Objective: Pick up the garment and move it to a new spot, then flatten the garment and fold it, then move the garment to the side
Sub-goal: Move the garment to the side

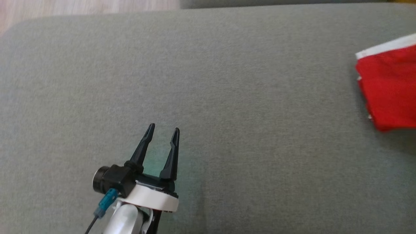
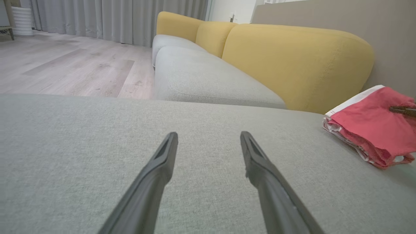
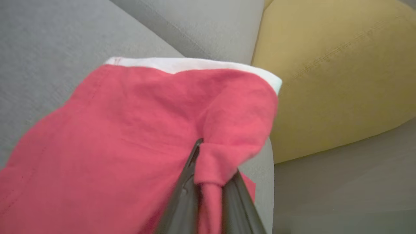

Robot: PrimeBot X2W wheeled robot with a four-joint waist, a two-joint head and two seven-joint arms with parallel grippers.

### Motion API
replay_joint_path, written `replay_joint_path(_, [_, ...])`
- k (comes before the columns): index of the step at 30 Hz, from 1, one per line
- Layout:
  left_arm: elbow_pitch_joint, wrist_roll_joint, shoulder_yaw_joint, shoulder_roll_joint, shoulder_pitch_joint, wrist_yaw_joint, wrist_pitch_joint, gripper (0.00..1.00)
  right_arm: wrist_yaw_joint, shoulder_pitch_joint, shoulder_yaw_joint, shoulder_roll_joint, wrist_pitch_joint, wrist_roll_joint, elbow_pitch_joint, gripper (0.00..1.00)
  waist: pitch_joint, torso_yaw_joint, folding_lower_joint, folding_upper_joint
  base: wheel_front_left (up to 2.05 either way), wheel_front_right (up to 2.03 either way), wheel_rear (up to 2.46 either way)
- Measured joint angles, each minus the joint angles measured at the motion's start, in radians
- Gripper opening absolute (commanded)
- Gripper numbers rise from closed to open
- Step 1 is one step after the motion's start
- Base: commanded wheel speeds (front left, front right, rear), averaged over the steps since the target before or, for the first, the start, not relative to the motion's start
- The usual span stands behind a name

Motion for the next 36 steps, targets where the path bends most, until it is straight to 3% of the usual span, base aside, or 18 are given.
replay_joint_path(10, [-0.004, 0.000, 0.014, 0.000, -0.008, 0.000, 0.000, 1.00, 0.000, -0.039, 0.019, -0.021, 0.040, 0.021, 0.116, 0.00, 0.057, 0.044, 0.0001, 0.0000, 0.00, 0.00, 0.00])
replay_joint_path(16, [-0.007, 0.002, 0.017, 0.000, -0.039, -0.001, 0.000, 1.00, 0.000, -0.052, 0.008, -0.016, 0.114, 0.078, 0.185, 0.00, 0.081, 0.042, 0.0000, 0.0000, 0.00, 0.00, 0.00])
replay_joint_path(22, [-0.009, 0.002, 0.017, 0.000, -0.053, -0.001, 0.000, 1.00, 0.000, -0.076, -0.001, -0.006, 0.114, 0.078, 0.219, 0.00, 0.094, 0.035, 0.0000, 0.0000, 0.00, 0.00, 0.00])
replay_joint_path(23, [-0.008, 0.002, 0.017, 0.000, -0.053, -0.001, 0.000, 1.00, 0.000, -0.080, -0.006, -0.004, 0.112, 0.078, 0.223, 0.72, 0.095, 0.034, 0.0000, 0.0000, 0.00, 0.00, 0.00])
replay_joint_path(24, [-0.008, 0.002, 0.017, -0.001, -0.053, -0.001, 0.000, 1.00, 0.000, -0.084, -0.010, -0.001, 0.104, 0.078, 0.230, 1.00, 0.094, 0.034, 0.0000, 0.0000, 0.00, 0.00, 0.00])
replay_joint_path(36, [0.004, 0.002, 0.026, -0.001, -0.049, -0.001, 0.000, 1.00, 0.000, -0.138, -0.095, 0.091, 0.086, 0.073, 0.305, 1.00, 0.032, 0.016, -0.0001, 0.0000, 0.00, 0.00, 0.00])
